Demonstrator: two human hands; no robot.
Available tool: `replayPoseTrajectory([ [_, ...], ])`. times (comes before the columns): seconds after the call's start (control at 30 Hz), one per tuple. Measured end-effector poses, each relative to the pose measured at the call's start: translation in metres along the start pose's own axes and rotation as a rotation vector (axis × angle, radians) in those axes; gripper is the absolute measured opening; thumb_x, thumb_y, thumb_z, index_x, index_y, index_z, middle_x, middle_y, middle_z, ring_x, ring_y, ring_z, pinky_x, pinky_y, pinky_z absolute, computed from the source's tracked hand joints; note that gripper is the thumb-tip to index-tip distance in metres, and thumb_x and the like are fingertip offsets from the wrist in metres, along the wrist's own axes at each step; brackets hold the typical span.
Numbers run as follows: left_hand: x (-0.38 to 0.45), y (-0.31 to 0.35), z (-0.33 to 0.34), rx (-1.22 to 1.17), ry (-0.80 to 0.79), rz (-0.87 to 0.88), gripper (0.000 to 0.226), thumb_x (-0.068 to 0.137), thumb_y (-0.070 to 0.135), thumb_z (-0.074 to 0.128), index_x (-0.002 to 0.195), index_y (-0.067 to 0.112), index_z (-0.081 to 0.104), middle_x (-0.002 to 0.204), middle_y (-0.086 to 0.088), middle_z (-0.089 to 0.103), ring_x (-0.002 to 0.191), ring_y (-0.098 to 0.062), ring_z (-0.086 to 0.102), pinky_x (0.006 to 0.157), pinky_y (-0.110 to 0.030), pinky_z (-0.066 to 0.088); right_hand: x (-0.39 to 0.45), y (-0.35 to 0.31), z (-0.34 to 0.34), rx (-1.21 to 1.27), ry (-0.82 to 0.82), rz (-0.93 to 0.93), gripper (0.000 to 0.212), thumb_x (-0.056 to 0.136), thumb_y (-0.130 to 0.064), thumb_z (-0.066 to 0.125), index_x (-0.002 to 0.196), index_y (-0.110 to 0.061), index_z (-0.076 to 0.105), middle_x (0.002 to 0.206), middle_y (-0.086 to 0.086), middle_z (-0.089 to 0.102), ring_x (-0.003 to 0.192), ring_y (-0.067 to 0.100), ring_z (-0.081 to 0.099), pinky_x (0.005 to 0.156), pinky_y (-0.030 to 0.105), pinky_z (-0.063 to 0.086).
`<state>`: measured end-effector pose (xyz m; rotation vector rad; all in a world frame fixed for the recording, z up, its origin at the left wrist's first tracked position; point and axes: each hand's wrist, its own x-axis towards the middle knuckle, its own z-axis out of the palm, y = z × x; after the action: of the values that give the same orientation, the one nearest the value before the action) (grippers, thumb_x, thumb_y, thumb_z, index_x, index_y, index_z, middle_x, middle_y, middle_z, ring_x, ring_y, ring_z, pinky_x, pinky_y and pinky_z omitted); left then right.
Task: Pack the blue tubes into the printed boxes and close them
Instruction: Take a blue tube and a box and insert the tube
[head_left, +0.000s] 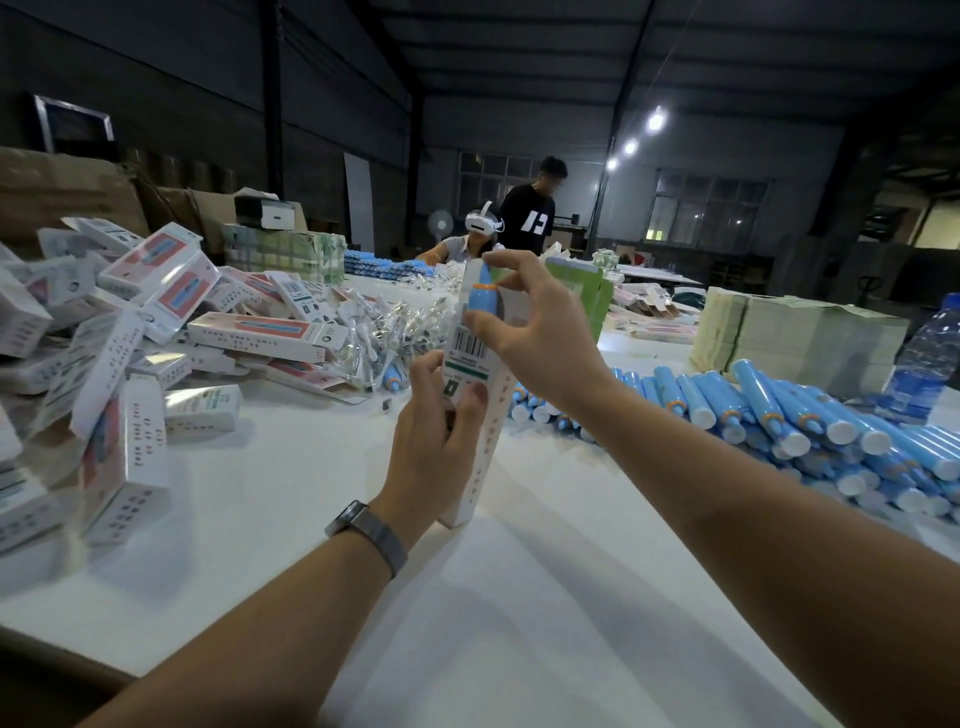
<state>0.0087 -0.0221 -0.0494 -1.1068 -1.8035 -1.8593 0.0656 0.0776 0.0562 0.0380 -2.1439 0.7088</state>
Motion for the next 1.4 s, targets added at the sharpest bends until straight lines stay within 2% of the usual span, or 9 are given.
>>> replayPoseTrajectory([
  [0.17,0.002,-0.002,0.000,0.001,0.054,-0.011,0.025,0.096,0.033,0.055,0.116,0.026,0.041,0.104,0.005,0.068,0.088,-0.014,0.068,0.072,-0.039,0.056,-0.003,0.012,0.003,-0.197,0.027,-0.157,0.018,0.092,-0.033,0.067,0.098,-0.016,0.070,0.099,-0.010,0.056,0.085,0.008,0.054,0.074,0.025,0.042],
  [0.27,0.003,-0.004,0.001,0.028,0.065,0.020,0.022,0.100,0.027,0.059,0.118,0.023,0.046,0.106,-0.001,0.066,0.091,-0.018,0.066,0.074,-0.039,0.055,-0.007,0.022,0.007,-0.200,0.005,-0.161,0.031,0.098,-0.033,0.059,0.085,-0.008,0.072,0.103,-0.007,0.046,0.086,0.012,0.052,0.070,0.028,0.040],
  [0.43,0.013,-0.014,-0.003,0.176,0.199,0.010,0.031,0.098,0.019,0.063,0.124,0.004,0.058,0.111,-0.008,0.057,0.096,-0.017,0.052,0.085,-0.031,0.047,-0.005,0.029,0.025,-0.098,0.031,-0.155,0.021,0.099,-0.029,0.056,0.109,-0.015,0.069,0.120,-0.003,0.047,0.104,0.016,0.054,0.085,0.038,0.048],
  [0.57,0.027,-0.026,-0.016,0.130,0.411,-0.128,0.023,0.097,0.017,0.063,0.111,0.000,0.053,0.109,-0.005,0.044,0.101,-0.025,0.047,0.094,-0.044,0.043,0.003,0.039,0.049,0.027,0.111,-0.039,0.022,0.096,-0.022,0.057,0.118,-0.020,0.061,0.119,-0.003,0.053,0.097,0.014,0.058,0.087,0.036,0.050],
  [0.67,0.032,-0.032,-0.026,0.071,0.519,-0.129,0.024,0.098,0.017,0.062,0.112,0.006,0.047,0.111,-0.001,0.041,0.111,-0.032,0.048,0.097,-0.051,0.044,0.013,0.056,0.076,-0.135,-0.131,0.107,0.024,0.094,-0.012,0.055,0.116,-0.013,0.064,0.117,0.006,0.060,0.104,0.024,0.058,0.095,0.042,0.046],
  [0.83,0.035,-0.035,-0.029,-0.049,0.543,-0.164,0.024,0.101,0.023,0.057,0.114,0.024,0.037,0.124,-0.007,0.054,0.113,-0.027,0.057,0.095,-0.051,0.051,0.015,0.084,0.127,-0.695,-0.660,0.080,0.050,0.089,-0.015,0.050,0.138,-0.023,0.047,0.141,0.004,0.051,0.133,0.031,0.036,0.102,0.048,0.041],
  [1.03,0.037,-0.037,-0.030,-0.122,0.584,-0.190,0.024,0.102,0.023,0.055,0.112,0.035,0.038,0.125,0.001,0.055,0.118,-0.023,0.057,0.100,-0.049,0.050,0.040,0.090,0.168,-0.853,-0.821,0.006,0.045,0.092,-0.024,0.061,0.133,-0.030,0.046,0.135,-0.003,0.054,0.129,0.032,0.039,0.101,0.055,0.035],
  [1.23,0.035,-0.038,-0.027,-0.042,0.487,-0.113,0.026,0.102,0.025,0.054,0.102,0.046,0.039,0.109,0.026,0.052,0.107,-0.013,0.058,0.095,-0.047,0.052,0.047,0.092,0.174,-0.720,-0.659,-0.084,0.024,0.100,-0.017,0.045,0.110,-0.009,0.066,0.109,0.010,0.068,0.102,0.030,0.062,0.089,0.041,0.050],
  [1.4,0.033,-0.040,-0.023,-0.006,0.423,-0.102,0.021,0.102,0.028,0.055,0.110,0.038,0.039,0.109,0.025,0.052,0.108,-0.014,0.058,0.097,-0.047,0.051,0.043,0.092,0.161,-0.596,-0.698,-0.166,0.031,0.101,-0.026,0.047,0.126,-0.015,0.061,0.127,0.005,0.062,0.116,0.029,0.053,0.102,0.041,0.042],
])
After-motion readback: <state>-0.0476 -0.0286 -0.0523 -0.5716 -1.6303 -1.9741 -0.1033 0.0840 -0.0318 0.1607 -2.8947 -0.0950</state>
